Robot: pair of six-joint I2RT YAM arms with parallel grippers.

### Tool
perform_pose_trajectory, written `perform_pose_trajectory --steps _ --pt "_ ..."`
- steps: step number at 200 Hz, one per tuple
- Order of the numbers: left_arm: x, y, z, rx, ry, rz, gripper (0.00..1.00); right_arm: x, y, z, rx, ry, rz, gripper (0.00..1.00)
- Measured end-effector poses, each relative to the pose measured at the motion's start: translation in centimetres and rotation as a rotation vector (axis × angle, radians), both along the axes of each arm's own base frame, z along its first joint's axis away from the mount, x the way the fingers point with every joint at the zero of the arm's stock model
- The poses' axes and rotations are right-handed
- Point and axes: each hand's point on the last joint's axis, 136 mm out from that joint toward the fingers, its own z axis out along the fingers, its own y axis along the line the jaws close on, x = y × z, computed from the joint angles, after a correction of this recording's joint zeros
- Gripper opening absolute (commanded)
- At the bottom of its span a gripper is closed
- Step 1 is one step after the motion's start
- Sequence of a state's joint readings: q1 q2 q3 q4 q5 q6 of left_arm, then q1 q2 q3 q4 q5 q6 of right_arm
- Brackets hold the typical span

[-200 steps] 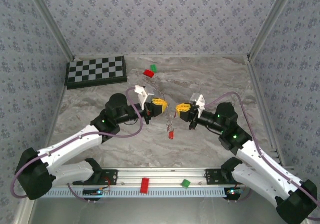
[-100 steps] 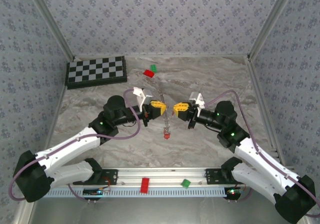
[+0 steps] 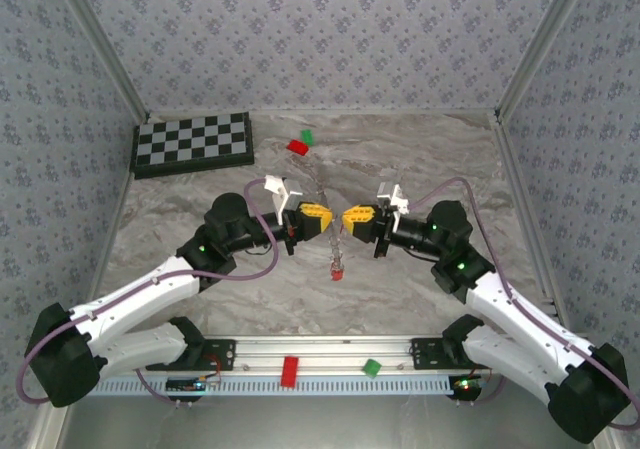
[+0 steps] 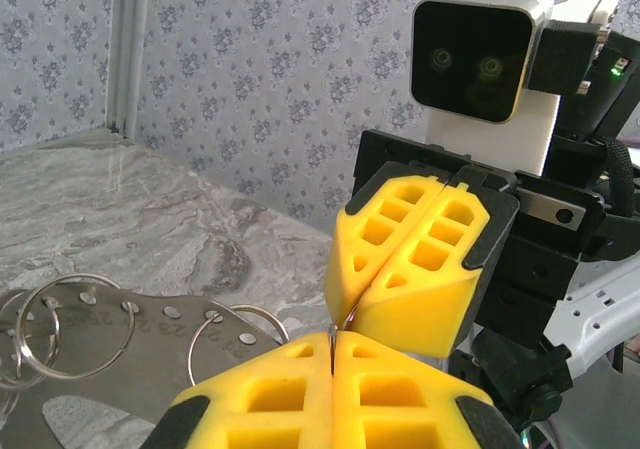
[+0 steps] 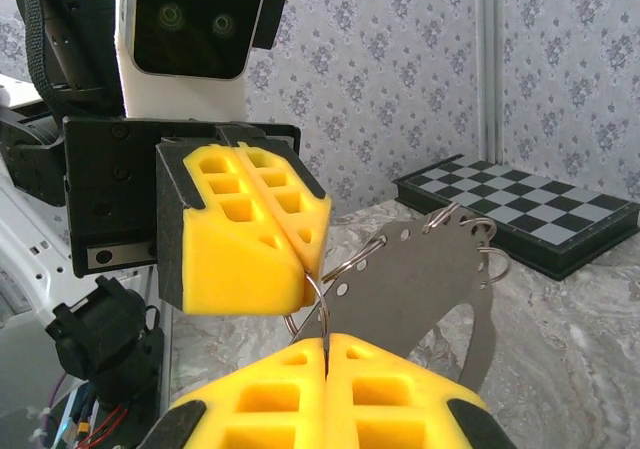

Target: Put the keys on the keyring

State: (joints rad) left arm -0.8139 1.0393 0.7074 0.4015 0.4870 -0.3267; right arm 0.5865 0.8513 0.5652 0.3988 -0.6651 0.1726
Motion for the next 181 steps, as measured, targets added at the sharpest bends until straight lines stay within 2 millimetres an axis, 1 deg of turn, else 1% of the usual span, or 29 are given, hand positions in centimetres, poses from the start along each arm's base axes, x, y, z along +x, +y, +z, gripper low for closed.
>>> perform_pose_trajectory --steps 69,181 --pt "-0.21 -0.1 -0.02 -0.001 0.0 -0.015 0.0 0.16 0.26 -0.18 0.002 0.008 0.01 0.0" --pt "-0.33 -0.19 -0.09 0.001 0.002 -0.023 0.0 -0.16 0.39 -0.06 0.009 0.017 0.028 0.0"
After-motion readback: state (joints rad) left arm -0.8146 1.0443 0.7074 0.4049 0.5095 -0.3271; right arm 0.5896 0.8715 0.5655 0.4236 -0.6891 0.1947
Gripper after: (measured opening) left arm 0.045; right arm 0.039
